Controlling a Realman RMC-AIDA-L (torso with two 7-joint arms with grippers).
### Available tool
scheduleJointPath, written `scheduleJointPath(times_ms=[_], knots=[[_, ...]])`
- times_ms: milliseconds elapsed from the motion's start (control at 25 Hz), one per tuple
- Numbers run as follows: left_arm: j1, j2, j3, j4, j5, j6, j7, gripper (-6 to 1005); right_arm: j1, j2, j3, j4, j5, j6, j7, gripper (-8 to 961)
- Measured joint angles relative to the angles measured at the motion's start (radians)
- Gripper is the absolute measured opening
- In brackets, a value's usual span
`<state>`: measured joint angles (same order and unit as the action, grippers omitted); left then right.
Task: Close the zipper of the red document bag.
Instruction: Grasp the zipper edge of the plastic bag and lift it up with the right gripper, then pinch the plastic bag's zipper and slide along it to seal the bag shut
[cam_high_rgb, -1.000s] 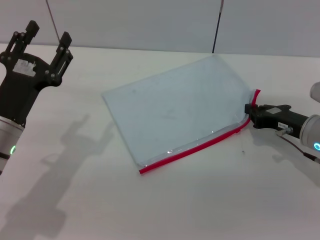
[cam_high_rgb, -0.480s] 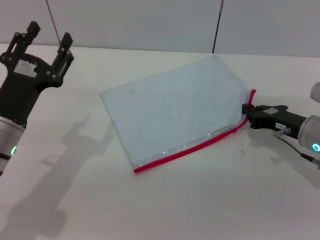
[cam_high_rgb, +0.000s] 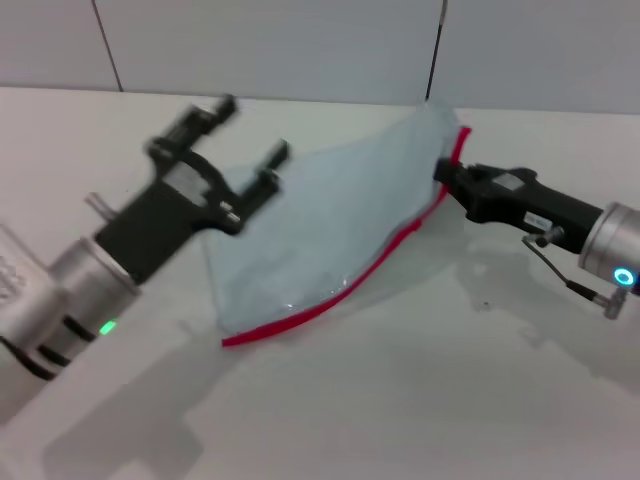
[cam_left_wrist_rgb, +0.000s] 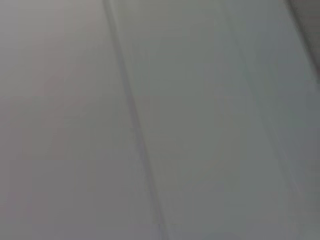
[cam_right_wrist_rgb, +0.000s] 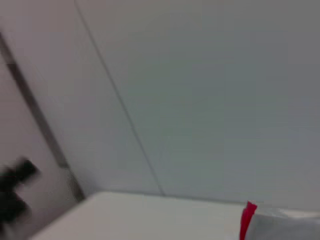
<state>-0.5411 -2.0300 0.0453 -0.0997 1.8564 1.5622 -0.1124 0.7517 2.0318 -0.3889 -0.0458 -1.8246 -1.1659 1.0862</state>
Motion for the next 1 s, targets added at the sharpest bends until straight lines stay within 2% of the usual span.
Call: scheduleJointPath(times_ms=[120, 240, 440, 720, 1000], knots=[[-0.024, 0.000, 0.048, -0.002, 0.073, -0.014, 0.018, 701, 0.019, 0.002, 0.001, 0.012, 0.003, -0.042, 0.000, 15], [-0.038, -0.004, 0.087, -0.013, 0.085, -0.019, 0.054, 701, 0.039, 0.002, 0.002, 0.028, 0.006, -0.050, 0.006, 15], [-0.040, -0.008, 0.072, -0.069, 0.061, -0.069, 0.135, 701, 0.069, 0.002, 0.014, 0.057, 0.007, -0.073, 0.022, 14], [-0.042, -0.010, 0.056, -0.158, -0.037, -0.144, 0.339, 704, 0.084, 0.002, 0.013, 0.070, 0.003, -0.133, 0.046, 14], [-0.054, -0.010, 0.069, -0.207, -0.026, -0.180, 0.429, 702, 0.095, 0.002, 0.012, 0.076, 0.002, -0.140, 0.048, 14]])
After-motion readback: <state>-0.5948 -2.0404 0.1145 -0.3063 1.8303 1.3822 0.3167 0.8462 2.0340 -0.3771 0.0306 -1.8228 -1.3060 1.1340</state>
